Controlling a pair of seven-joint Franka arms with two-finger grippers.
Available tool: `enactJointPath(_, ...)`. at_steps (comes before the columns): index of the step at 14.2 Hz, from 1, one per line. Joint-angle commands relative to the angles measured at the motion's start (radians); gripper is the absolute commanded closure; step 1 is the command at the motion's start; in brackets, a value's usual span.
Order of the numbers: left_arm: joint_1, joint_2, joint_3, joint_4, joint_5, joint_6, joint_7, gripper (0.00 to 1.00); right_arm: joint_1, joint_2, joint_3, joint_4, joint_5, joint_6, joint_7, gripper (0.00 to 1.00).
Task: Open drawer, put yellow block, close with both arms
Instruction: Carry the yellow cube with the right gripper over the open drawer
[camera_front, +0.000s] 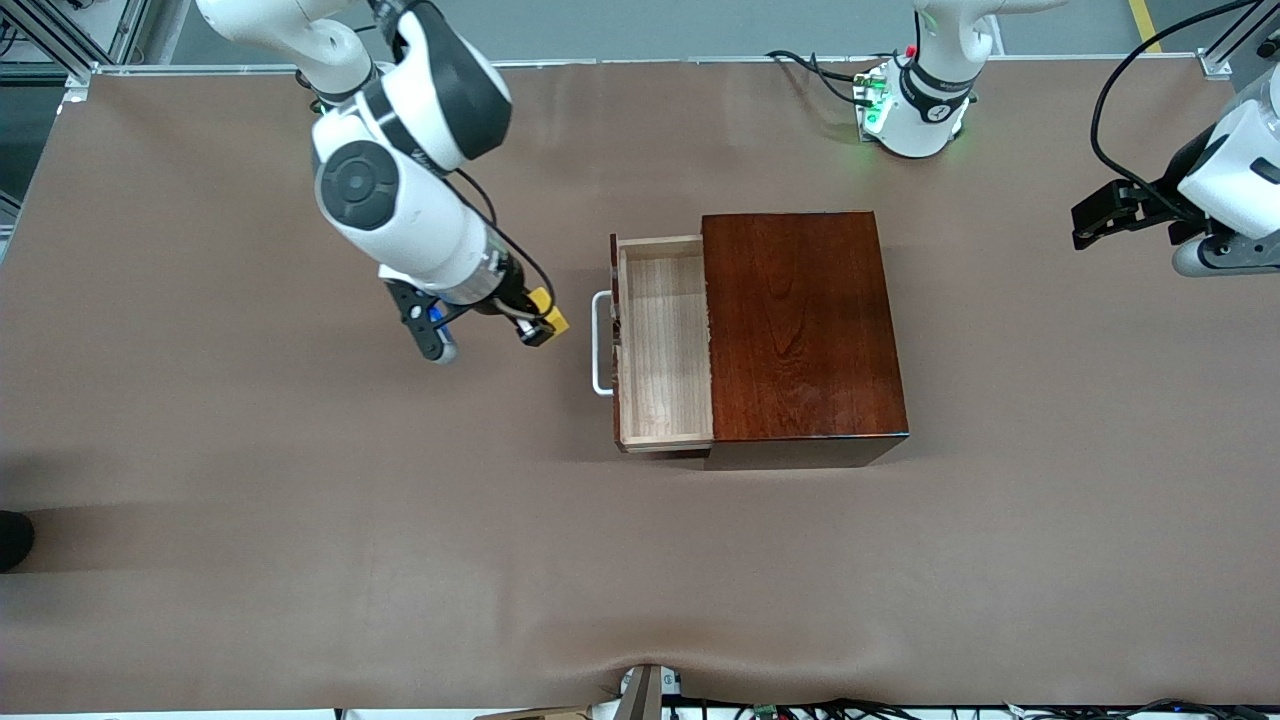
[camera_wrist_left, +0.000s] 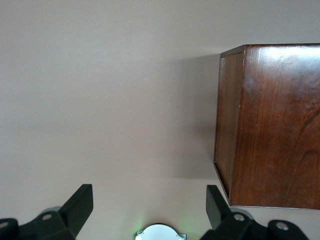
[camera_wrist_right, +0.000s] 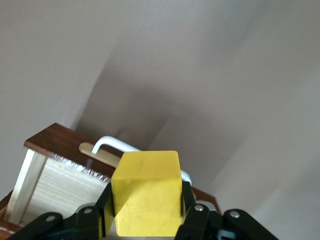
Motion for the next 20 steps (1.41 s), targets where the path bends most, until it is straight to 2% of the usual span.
enactJointPath(1, 0.019, -0.026, -0.009, -0.016, -0.017, -0.004, 0.012, 0.00, 0.044, 0.030, -0.009, 0.039, 0.015, 0.030, 0.083, 1.00)
enactJointPath(7, 0.020, -0.031, -0.009, -0.019, -0.019, -0.006, 0.009, 0.00, 0.106, 0.088, -0.010, 0.093, 0.010, 0.053, 0.200, 1.00)
enactJointPath(11, 0.020, -0.034, -0.008, -0.024, -0.019, -0.004, 0.010, 0.00, 0.161, 0.192, -0.013, 0.190, -0.002, 0.102, 0.303, 1.00)
enactJointPath(20, 0.020, -0.032, -0.003, -0.021, -0.019, -0.004, 0.010, 0.00, 0.210, 0.280, -0.015, 0.185, -0.053, 0.167, 0.329, 1.00)
